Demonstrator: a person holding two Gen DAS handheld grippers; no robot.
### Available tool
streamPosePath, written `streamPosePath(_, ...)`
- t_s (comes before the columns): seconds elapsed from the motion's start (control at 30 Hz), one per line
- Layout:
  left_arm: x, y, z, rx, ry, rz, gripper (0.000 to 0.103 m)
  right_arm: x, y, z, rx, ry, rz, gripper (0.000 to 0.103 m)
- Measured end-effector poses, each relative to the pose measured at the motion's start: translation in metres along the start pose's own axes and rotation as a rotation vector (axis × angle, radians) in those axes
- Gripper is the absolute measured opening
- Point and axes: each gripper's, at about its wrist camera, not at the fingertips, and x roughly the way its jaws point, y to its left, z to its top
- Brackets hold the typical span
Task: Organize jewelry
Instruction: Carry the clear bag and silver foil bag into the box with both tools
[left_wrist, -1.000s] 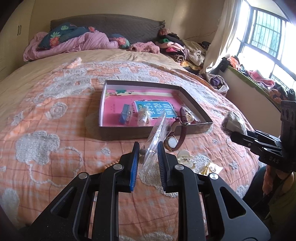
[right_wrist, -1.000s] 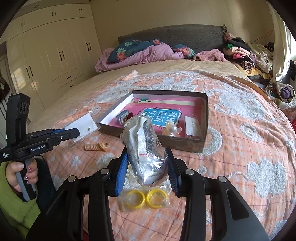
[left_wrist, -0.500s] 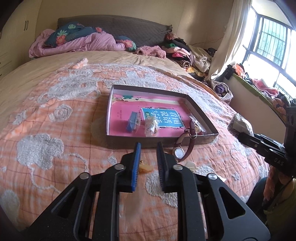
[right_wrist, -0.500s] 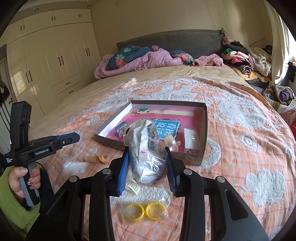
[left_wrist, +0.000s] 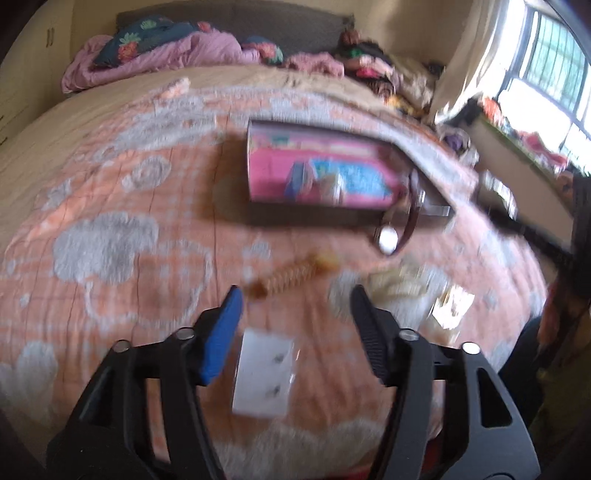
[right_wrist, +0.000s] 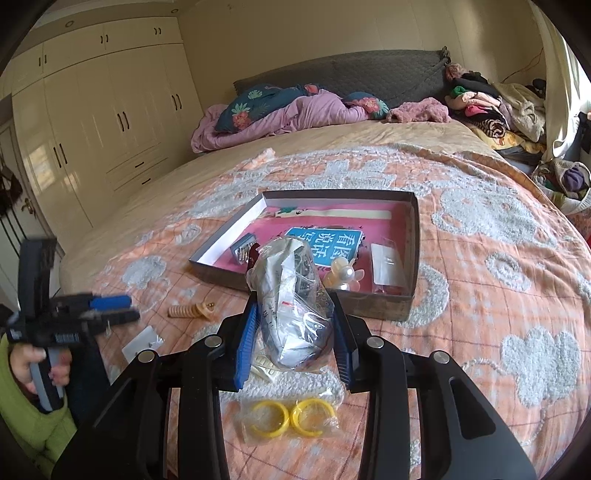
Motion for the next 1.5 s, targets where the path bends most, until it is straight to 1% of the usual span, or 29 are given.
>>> streamPosePath(0.1,0.014,-0.001,-0.01,0.011,0.068,0.033,0.065,-0.001,0.0,0.0,0.001,-0.006,0.0,0.035)
streamPosePath(0.17,0.023,-0.003,-0.015,0.03,0.113,0.075,0.068,-0.004,-0.001,0.001,0.002,-0.015,0.0,0.035)
streamPosePath(0.27,0.035,-0.005,-0.02,0.054,0.168,0.096,0.068,-0.006,-0.002,0.002,0.008,-0.023,-0.001,0.035)
streamPosePath(0.3,0.038,-0.005,-0.022,0.058,0.182,0.095,0.065,-0.006,-0.003,0.002,0.009,-0.024,-0.001,0.035)
streamPosePath(0.33,0.04,-0.006,-0.024,0.063,0.185,0.089,0.058,-0.007,-0.003,0.003,0.01,-0.025,-0.001,0.035)
streamPosePath(0.37,0.039,-0.007,-0.024,0.068,0.184,0.089,0.031,-0.007,-0.003,0.003,0.01,-0.026,-0.001,0.035)
streamPosePath(0.4,0.039,-0.007,-0.025,0.072,0.183,0.088,0.032,-0.007,-0.003,0.003,0.011,-0.027,-0.001,0.035)
streamPosePath(0.5,0.036,-0.01,-0.024,0.084,0.159,0.073,0.031,-0.008,-0.004,0.004,0.015,-0.029,-0.001,0.035)
streamPosePath(0.6,0.028,-0.012,-0.018,0.079,0.112,0.055,0.031,-0.009,-0.005,0.007,0.014,-0.033,-0.006,0.035)
streamPosePath(0.67,0.023,-0.009,-0.006,0.056,0.072,0.037,0.031,-0.01,-0.007,0.011,0.013,-0.04,-0.011,0.035)
streamPosePath(0.8,0.017,-0.007,0.019,0.044,0.009,0.036,0.031,-0.011,-0.008,0.019,0.01,-0.051,-0.023,0.035)
streamPosePath(0.93,0.015,-0.012,0.043,0.047,-0.049,0.028,0.031,-0.01,-0.009,0.027,0.002,-0.061,-0.034,0.035)
streamPosePath(1.1,0.019,-0.019,0.074,0.042,-0.104,0.015,0.031,-0.007,-0.009,0.038,-0.01,-0.075,-0.044,0.035)
streamPosePath(1.33,0.03,-0.03,0.107,0.041,-0.147,-0.009,0.031,0.003,-0.012,0.056,-0.021,-0.089,-0.057,0.035)
streamPosePath(1.5,0.044,-0.038,0.127,0.047,-0.154,-0.028,0.031,0.014,-0.02,0.065,-0.016,-0.088,-0.07,0.035)
